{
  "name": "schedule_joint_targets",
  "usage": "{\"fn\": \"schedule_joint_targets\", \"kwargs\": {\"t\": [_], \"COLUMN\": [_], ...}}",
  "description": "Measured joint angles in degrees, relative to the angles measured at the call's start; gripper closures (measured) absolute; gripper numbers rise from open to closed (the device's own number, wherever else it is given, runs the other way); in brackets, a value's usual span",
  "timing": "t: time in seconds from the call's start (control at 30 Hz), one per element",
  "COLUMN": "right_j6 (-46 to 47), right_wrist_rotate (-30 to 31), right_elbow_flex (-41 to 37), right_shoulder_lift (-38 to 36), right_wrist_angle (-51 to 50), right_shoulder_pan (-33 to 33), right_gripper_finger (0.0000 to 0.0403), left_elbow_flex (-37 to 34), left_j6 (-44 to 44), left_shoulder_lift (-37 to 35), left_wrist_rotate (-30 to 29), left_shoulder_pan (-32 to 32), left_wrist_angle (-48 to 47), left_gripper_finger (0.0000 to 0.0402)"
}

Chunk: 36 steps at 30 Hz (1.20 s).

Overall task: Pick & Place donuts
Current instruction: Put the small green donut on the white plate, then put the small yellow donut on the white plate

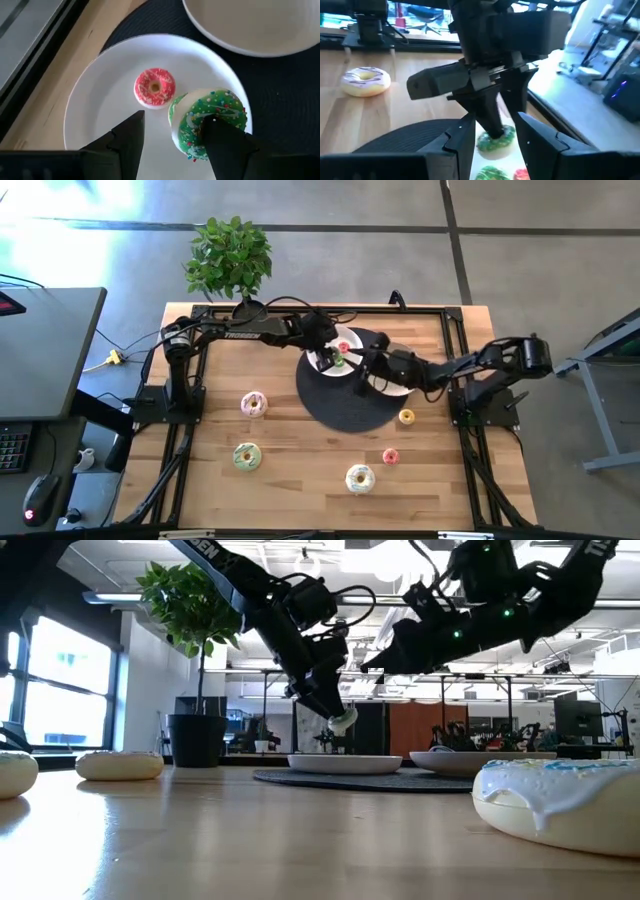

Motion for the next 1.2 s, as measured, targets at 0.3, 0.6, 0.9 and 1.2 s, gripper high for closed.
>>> {"fn": "schedule_joint_targets", "kwargs": {"t": [0.3,0.6,0.9,1.2], "right_j6": [1.48,3.20,0.32,12.98], "right_wrist_rotate": [-5.05,-1.73,-2.50,-8.56], "right_elbow_flex": [7.25,15.07,19.97,27.36], "right_shoulder_lift": [8.95,17.76,11.93,-6.60], "right_wrist_angle": [-3.63,-13.30,-24.20,-74.43], "right_shoulder_pan": [-3.93,-5.58,-3.77,8.21], "right_gripper_finger": [0.0265,0.0265,0.0265,0.0265], "left_elbow_flex": [0.36,0.38,0.35,0.32], "left_j6": [0.15,1.83,3.26,2.70], "left_shoulder_lift": [0.00,-0.04,-0.91,-1.73], "left_wrist_rotate": [0.06,-7.87,-8.50,-5.54], "left_shoulder_pan": [-0.01,0.16,-0.38,-2.00], "left_wrist_angle": [-0.27,-7.11,-9.14,-16.32], "left_gripper_finger": [0.0214,0.0214,0.0214,0.0214]}}
